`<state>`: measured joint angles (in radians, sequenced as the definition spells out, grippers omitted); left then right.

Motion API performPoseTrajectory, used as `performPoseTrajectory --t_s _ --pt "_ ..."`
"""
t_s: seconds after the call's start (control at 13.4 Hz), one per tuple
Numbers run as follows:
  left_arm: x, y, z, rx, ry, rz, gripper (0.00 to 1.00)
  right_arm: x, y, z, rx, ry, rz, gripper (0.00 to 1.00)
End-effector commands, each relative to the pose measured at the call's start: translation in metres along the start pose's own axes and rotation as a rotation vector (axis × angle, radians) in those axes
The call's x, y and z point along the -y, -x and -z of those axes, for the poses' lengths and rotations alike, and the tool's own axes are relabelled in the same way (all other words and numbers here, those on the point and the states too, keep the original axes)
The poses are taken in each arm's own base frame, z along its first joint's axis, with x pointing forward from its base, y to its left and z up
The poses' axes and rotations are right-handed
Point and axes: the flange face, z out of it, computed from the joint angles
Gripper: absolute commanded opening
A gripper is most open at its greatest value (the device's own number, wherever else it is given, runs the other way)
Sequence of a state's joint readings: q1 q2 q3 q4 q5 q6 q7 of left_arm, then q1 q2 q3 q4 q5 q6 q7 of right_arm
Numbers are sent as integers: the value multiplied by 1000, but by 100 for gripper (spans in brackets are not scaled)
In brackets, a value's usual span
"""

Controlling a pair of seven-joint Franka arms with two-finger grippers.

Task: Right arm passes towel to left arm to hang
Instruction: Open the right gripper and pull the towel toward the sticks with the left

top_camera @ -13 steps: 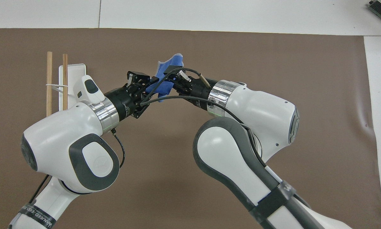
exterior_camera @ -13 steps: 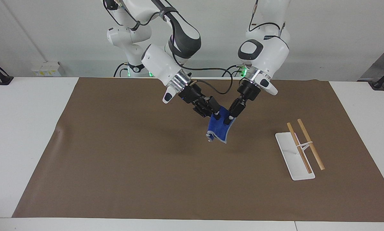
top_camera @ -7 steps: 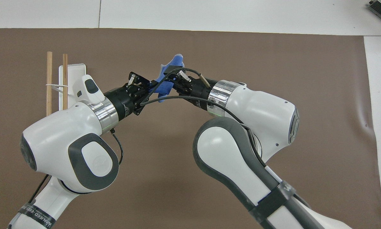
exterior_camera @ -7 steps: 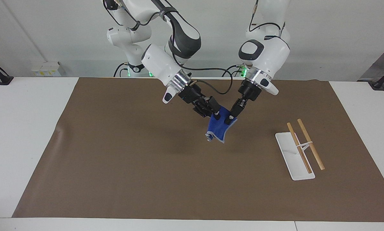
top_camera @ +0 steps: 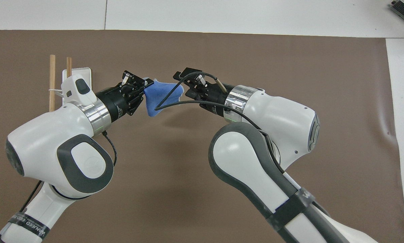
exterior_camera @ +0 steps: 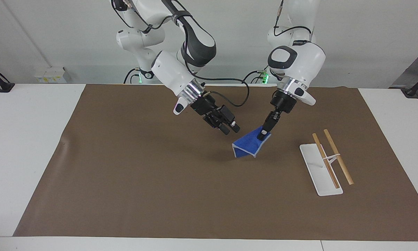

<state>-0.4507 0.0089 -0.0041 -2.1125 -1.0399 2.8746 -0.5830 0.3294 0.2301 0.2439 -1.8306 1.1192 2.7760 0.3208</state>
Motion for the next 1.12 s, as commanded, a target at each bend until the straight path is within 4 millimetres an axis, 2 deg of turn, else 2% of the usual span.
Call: performPoseTrajectory --t_s 0.0,0.15,0.22,0.52,0.82,1.05 --pt "4 -30 6 -42 5 -25 0 -13 -7 17 -29 28 19 78" --pt "7 -55 13 -75 6 -28 0 -16 -19 22 -49 58 66 81" --pt "8 -61 15 -83 5 -45 0 -17 -24 24 -57 68 82 83" --pt "24 -112 28 -151 -14 -101 0 -20 -46 37 -38 185 240 83" --pt "42 -170 51 -232 -34 -149 0 -20 -61 71 9 378 418 86" --pt "58 -211 70 -288 -52 -152 0 -29 -80 120 29 639 555 88"
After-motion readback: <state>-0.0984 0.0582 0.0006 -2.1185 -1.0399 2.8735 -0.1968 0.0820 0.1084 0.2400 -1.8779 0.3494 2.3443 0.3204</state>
